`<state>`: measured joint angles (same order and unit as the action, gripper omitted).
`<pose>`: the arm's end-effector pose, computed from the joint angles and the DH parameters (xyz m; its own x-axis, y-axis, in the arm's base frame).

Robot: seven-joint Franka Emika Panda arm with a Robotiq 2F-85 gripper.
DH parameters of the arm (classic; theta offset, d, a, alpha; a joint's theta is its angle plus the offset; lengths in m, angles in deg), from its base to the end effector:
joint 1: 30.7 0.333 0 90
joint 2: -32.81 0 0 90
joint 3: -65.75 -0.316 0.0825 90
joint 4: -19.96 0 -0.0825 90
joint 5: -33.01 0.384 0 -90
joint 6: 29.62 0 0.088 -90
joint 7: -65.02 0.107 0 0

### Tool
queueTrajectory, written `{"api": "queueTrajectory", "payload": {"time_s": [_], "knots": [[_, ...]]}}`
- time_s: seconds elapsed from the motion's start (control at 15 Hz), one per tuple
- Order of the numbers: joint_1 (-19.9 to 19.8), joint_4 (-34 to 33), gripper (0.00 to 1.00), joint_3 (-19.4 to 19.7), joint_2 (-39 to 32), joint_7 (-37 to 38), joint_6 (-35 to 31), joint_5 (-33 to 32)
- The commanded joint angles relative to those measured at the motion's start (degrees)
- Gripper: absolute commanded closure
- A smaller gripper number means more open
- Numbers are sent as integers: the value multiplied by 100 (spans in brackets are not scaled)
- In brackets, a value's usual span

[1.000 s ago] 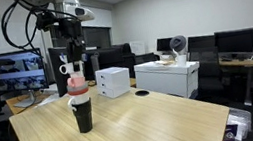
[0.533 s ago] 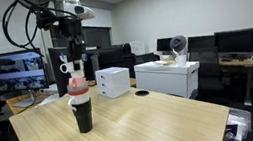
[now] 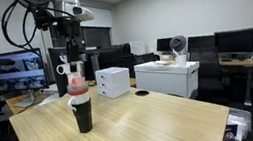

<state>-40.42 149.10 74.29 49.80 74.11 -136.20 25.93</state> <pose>0.4245 -0.1536 0.4745 0.9049 -0.4165 -0.0881 -0.4097 -0.9082 0.0858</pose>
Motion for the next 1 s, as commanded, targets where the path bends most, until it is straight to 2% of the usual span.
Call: {"api": "queueTrajectory", "payload": {"time_s": [0.0,0.33,0.73,0.8,0.93], "knots": [[-90,-79,96,-92,-4,286,302,-222],[-102,-44,96,-59,-70,460,382,-295],[-143,27,96,14,-408,643,-26,-197],[-131,16,69,16,-444,629,-49,-182],[-111,-15,63,21,-455,586,-33,-113]]}}
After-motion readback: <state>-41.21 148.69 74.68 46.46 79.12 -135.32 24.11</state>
